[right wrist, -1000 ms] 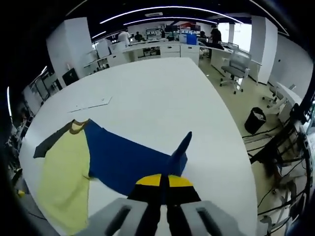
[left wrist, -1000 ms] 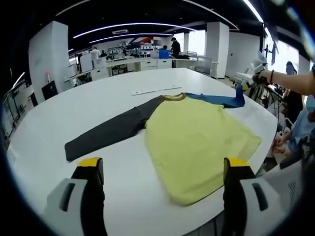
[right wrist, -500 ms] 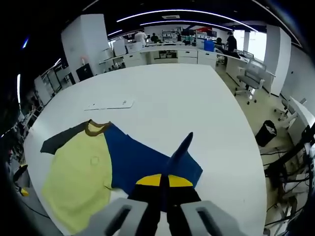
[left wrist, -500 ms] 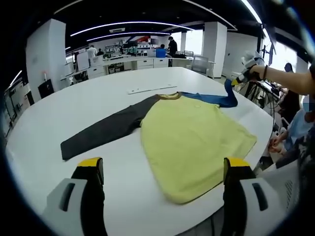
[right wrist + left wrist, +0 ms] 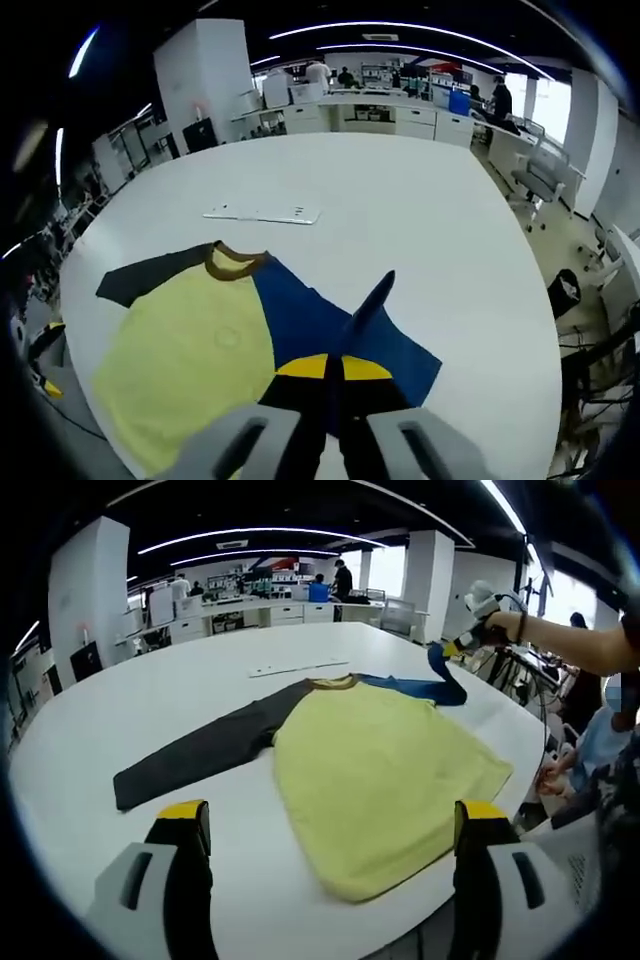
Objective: Fold the garment on the visible template until the final outline fits inside the template.
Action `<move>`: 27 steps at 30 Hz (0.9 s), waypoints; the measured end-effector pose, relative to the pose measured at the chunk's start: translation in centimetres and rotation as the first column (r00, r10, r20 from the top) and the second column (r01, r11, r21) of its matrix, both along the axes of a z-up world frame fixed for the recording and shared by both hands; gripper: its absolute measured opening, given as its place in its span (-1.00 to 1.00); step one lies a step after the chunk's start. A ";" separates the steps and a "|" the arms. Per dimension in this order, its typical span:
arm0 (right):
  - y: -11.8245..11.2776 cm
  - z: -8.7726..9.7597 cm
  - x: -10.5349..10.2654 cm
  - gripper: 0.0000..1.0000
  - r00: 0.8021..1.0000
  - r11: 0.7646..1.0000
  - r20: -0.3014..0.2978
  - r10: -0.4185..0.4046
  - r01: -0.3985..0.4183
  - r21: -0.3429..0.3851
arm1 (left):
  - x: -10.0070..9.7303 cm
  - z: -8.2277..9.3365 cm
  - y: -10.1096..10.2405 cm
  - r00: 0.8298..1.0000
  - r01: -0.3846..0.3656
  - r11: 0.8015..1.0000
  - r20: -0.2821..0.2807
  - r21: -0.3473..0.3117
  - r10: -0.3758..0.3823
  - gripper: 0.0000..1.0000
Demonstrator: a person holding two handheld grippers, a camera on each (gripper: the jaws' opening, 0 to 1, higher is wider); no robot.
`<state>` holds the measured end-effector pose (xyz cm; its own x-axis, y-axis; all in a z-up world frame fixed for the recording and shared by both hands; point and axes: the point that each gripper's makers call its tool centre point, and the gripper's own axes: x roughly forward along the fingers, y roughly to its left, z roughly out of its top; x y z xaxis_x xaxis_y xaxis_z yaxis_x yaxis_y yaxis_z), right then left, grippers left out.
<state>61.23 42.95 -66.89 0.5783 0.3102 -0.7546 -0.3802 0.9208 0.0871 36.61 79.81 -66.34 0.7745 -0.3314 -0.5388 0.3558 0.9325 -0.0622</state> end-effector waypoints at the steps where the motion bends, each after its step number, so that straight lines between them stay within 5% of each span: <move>1: 0.5 0.1 0.1 -1.00 1.000 1.000 0.001 0.006 -0.006 0.000 | 0.0 0.0 -0.1 1.000 0.006 1.000 -0.002 0.005 -0.006 0.98; 21: 9.1 1.5 0.1 -1.00 0.988 0.987 0.018 0.155 -0.155 0.029 | 0.3 0.6 -0.2 1.000 -0.006 1.000 0.016 -0.013 0.007 0.98; 27: 11.6 1.8 -0.2 -1.00 0.979 0.979 0.010 0.203 -0.204 0.032 | 0.4 -0.1 -0.5 1.000 -0.007 1.000 -0.016 -0.003 0.007 0.97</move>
